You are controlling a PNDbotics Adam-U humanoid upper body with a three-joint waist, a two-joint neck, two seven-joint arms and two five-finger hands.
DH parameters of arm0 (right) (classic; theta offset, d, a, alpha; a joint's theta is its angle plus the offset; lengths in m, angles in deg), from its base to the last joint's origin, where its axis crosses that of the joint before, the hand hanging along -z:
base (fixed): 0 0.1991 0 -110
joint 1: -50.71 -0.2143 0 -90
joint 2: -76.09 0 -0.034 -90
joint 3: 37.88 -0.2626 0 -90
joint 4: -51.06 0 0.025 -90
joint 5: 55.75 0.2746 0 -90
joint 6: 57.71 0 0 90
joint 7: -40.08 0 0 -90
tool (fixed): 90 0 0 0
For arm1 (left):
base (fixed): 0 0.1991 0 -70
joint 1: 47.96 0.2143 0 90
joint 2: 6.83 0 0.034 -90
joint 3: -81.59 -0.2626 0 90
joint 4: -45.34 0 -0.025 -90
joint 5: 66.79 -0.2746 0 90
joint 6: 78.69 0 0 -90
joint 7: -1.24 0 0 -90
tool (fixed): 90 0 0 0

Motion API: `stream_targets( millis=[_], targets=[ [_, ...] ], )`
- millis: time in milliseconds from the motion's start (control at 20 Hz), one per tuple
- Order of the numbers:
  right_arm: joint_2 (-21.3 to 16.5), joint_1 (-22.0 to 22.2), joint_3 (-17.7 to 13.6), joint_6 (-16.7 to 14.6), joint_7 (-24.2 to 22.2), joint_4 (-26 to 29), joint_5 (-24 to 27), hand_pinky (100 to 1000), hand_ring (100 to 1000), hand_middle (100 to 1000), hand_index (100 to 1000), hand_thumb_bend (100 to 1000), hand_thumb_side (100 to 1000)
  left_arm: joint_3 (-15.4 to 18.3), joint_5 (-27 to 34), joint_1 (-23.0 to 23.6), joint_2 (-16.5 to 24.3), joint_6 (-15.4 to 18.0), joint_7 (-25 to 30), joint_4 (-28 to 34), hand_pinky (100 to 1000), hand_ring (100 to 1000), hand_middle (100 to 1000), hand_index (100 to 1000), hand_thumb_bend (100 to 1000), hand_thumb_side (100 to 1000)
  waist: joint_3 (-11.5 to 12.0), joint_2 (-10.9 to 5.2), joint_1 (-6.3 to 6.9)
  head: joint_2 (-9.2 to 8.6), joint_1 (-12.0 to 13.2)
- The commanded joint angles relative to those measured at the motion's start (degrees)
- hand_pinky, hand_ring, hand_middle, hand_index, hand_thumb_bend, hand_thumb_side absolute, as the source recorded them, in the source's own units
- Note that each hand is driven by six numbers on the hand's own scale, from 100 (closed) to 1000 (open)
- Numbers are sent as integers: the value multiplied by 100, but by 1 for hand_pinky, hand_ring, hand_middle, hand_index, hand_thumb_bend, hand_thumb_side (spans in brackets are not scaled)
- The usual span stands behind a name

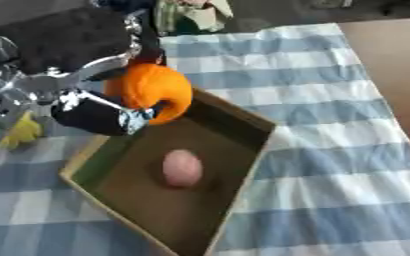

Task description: Pick up objects on the table and place them in the box.

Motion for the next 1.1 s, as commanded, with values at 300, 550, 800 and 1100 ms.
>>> stream_targets(
  millis=[300,550,800,1100],
  targets=[
    [-80,-67,-29,-7,-12,124,12,813,640,507,772,100,630,-390,87,57,186,-63,69,-26,372,565,499,651,100,263,-26,-108,-28,12,14],
    [-79,-64,-35,-14,-17,120,13,813,640,507,771,100,631,-564,69,116,100,-14,259,-183,417,617,566,744,100,242,-35,-101,-31,2,29],
    [-79,-57,-41,-13,-22,118,11,814,641,507,771,100,632,-648,-39,155,36,64,586,-328,475,719,672,846,100,197,-37,-101,-33,3,37],
    [-73,-54,-44,-15,-14,118,15,814,641,507,771,100,633,-651,-300,182,22,119,643,-364,642,879,835,952,329,613,-39,-115,-45,16,40]
  ],
)
